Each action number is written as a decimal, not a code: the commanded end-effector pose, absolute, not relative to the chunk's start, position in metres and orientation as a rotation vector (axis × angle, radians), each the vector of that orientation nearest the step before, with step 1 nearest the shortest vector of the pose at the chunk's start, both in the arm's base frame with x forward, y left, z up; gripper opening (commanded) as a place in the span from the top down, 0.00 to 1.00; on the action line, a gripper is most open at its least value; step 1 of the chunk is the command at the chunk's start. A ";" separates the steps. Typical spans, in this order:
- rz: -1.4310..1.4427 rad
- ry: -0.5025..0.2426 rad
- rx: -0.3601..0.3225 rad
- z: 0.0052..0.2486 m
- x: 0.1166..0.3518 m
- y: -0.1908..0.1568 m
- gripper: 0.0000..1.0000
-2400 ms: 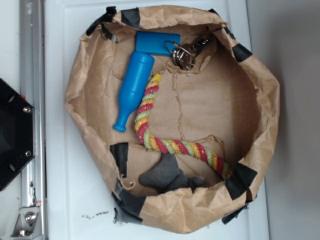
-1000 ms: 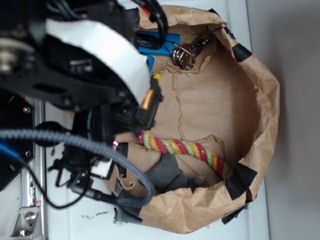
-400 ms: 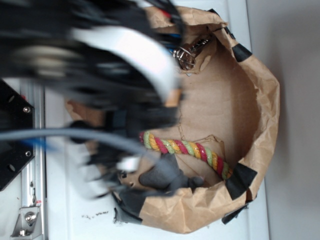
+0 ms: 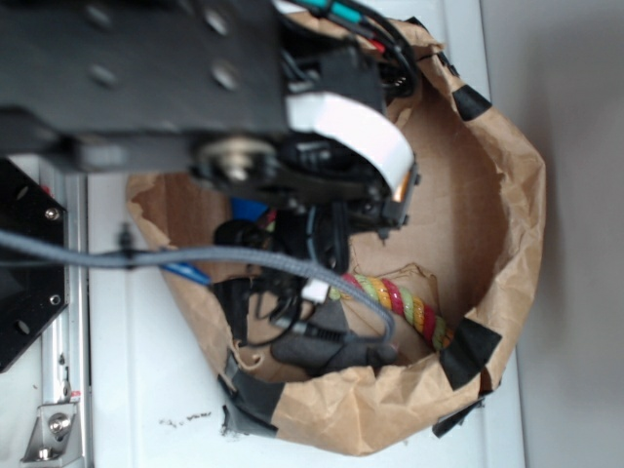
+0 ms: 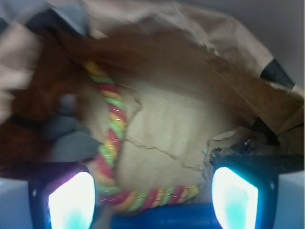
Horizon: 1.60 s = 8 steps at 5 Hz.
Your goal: Grab the silver keys.
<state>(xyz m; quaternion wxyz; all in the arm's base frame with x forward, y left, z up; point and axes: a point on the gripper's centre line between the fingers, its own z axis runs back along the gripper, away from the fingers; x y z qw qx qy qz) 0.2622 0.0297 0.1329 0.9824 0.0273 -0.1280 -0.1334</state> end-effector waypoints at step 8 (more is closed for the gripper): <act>-0.261 -0.300 0.232 0.104 0.268 0.079 0.00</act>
